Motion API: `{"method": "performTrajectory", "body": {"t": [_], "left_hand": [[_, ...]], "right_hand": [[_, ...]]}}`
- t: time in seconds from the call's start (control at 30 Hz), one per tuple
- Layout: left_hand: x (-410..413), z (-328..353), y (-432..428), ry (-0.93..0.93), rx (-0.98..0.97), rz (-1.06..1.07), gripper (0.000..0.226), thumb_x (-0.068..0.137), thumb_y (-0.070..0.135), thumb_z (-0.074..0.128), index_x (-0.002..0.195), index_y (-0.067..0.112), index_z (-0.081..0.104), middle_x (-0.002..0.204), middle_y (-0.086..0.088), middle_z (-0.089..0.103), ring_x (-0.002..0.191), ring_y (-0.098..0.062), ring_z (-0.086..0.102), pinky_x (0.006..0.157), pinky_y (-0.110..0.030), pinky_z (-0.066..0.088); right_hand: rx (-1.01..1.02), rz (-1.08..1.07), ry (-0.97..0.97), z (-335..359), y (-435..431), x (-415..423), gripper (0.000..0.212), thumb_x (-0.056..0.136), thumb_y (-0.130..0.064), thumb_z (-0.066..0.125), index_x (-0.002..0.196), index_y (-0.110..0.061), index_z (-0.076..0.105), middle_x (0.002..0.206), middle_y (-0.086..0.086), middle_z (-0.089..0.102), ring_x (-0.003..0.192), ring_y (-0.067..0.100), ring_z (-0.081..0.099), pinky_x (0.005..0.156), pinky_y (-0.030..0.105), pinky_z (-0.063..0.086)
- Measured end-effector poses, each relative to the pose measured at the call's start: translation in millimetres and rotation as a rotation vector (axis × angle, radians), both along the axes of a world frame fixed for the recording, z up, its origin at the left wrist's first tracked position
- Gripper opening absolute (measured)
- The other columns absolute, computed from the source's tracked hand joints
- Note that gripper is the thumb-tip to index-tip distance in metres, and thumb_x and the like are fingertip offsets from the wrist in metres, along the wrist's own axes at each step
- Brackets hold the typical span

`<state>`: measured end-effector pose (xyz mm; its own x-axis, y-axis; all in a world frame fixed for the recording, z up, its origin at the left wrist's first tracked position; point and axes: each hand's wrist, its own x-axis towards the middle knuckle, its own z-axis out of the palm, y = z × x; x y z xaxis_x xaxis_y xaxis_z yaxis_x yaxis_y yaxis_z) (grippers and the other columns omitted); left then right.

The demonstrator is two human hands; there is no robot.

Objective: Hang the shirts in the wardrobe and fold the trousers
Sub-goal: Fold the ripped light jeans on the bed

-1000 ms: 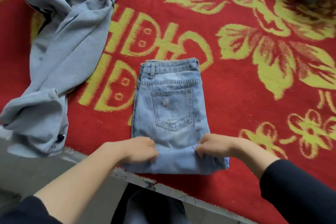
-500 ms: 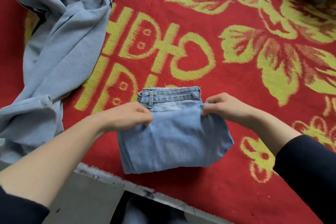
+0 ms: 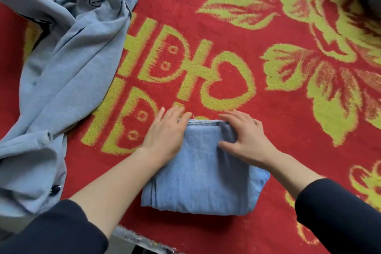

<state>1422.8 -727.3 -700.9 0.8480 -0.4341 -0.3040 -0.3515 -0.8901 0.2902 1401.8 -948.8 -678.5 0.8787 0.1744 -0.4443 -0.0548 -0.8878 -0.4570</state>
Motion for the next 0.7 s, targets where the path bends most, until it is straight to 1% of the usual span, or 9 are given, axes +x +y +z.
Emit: {"method": "performTrajectory", "body": {"t": [0.07, 0.13, 0.27, 0.33, 0.4, 0.43, 0.47, 0.6, 0.7], "left_hand": [[1, -1, -1, 0.224, -0.006, 0.055, 0.056, 0.099, 0.026, 0.032, 0.152, 0.017, 0.015, 0.159, -0.002, 0.012, 0.147, -0.017, 0.008, 0.118, -0.037, 0.004], [-1, -1, 1, 0.364, 0.027, 0.092, 0.063, 0.097, 0.034, 0.034, 0.153, 0.019, 0.008, 0.160, 0.002, 0.005, 0.145, -0.018, 0.008, 0.117, -0.039, 0.010], [-5, 4, 4, 0.346, 0.125, 0.072, 0.079, 0.086, 0.029, 0.049, 0.152, 0.024, 0.008, 0.151, -0.004, 0.023, 0.132, -0.027, 0.027, 0.103, -0.041, 0.031], [-9, 7, 6, 0.364, 0.061, 0.136, 0.077, 0.080, 0.024, 0.054, 0.149, 0.026, 0.019, 0.141, -0.003, 0.038, 0.125, -0.027, 0.036, 0.097, -0.040, 0.037], [-20, 12, 11, 0.388, -0.075, 0.251, 0.063, 0.076, 0.022, 0.058, 0.135, 0.029, 0.040, 0.125, 0.001, 0.052, 0.113, -0.024, 0.044, 0.084, -0.035, 0.043], [-29, 14, 14, 0.395, -0.127, 0.292, 0.056, 0.074, 0.022, 0.059, 0.128, 0.029, 0.046, 0.117, 0.002, 0.055, 0.109, -0.024, 0.047, 0.078, -0.032, 0.041], [-40, 16, 17, 0.395, -0.159, 0.311, 0.052, 0.074, 0.022, 0.061, 0.124, 0.028, 0.049, 0.111, 0.002, 0.055, 0.107, -0.023, 0.048, 0.075, -0.031, 0.039], [-87, 27, 32, 0.333, -0.266, 0.363, 0.050, 0.070, 0.019, 0.064, 0.117, 0.027, 0.049, 0.097, 0.008, 0.045, 0.102, -0.020, 0.045, 0.078, -0.033, 0.041], [-115, 45, 55, 0.369, -0.401, 0.447, 0.040, 0.064, 0.016, 0.067, 0.098, 0.030, 0.052, 0.088, 0.008, 0.052, 0.086, -0.018, 0.050, 0.067, -0.032, 0.040]], "right_hand": [[-0.096, 0.135, 0.084, -6, 7, 3, 0.083, 0.080, -0.043, 0.066, 0.151, -0.029, 0.025, 0.160, -0.008, 0.018, 0.148, 0.010, 0.007, 0.115, 0.038, 0.007], [-0.163, 0.161, 0.163, -11, 13, 8, 0.090, 0.081, -0.038, 0.066, 0.153, -0.029, 0.014, 0.161, -0.007, 0.010, 0.148, 0.011, 0.004, 0.117, 0.041, 0.007], [-0.171, 0.084, 0.201, -9, 26, 20, 0.099, 0.070, -0.023, 0.070, 0.153, -0.028, 0.016, 0.149, 0.000, 0.036, 0.138, 0.022, 0.030, 0.106, 0.045, 0.032], [-0.204, 0.090, 0.256, -4, 31, 22, 0.093, 0.067, -0.018, 0.069, 0.149, -0.028, 0.026, 0.135, 0.004, 0.050, 0.130, 0.027, 0.037, 0.100, 0.045, 0.039], [-0.233, 0.107, 0.294, 3, 40, 22, 0.056, 0.064, -0.015, 0.067, 0.118, -0.029, 0.056, 0.110, 0.004, 0.061, 0.116, 0.030, 0.048, 0.089, 0.042, 0.041], [-0.266, 0.136, 0.277, 7, 44, 20, 0.031, 0.063, -0.014, 0.066, 0.091, -0.024, 0.059, 0.094, 0.002, 0.062, 0.103, 0.029, 0.051, 0.082, 0.040, 0.036], [-0.300, 0.180, 0.237, 10, 47, 16, 0.019, 0.062, -0.014, 0.066, 0.073, -0.020, 0.052, 0.082, 0.000, 0.058, 0.093, 0.026, 0.049, 0.079, 0.040, 0.030], [-0.335, 0.426, -0.094, 22, 51, -15, 0.022, 0.064, -0.018, 0.062, 0.065, -0.018, 0.040, 0.067, -0.004, 0.049, 0.087, 0.021, 0.047, 0.074, 0.035, 0.021], [-0.212, 0.498, -0.112, 46, 63, -34, 0.032, 0.063, -0.022, 0.066, 0.060, -0.018, 0.035, 0.057, -0.001, 0.044, 0.066, 0.025, 0.047, 0.059, 0.033, 0.028]]}}
